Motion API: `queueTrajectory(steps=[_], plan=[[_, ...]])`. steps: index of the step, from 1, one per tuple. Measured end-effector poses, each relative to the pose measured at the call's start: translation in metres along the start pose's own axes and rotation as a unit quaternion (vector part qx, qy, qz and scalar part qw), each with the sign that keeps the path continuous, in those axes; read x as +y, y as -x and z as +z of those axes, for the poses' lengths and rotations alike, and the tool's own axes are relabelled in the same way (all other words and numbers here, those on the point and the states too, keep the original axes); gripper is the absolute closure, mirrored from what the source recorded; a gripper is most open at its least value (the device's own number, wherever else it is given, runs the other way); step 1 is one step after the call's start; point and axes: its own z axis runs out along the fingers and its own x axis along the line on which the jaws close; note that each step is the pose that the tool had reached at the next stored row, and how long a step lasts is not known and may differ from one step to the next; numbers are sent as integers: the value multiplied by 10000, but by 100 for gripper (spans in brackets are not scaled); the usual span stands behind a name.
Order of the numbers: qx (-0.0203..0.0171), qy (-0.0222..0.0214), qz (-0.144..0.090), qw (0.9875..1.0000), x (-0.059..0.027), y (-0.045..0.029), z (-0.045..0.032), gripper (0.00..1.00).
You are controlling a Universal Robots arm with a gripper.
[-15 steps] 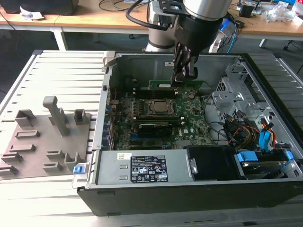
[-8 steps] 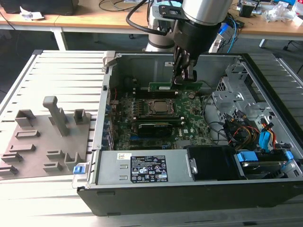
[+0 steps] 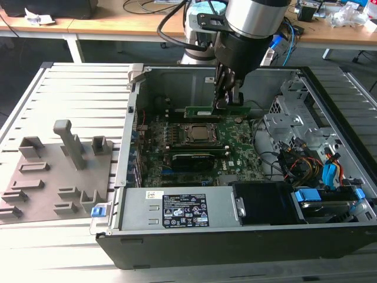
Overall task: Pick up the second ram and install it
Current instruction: 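Insert the second ram into the second slot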
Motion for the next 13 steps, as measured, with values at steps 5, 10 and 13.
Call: queueTrajectory(steps=[5,10,13], plan=[[0,0,0,10000,-5,-4,45,86],[0,0,0,10000,-9,-8,82,86],[0,0,0,10000,-12,-10,112,86]])
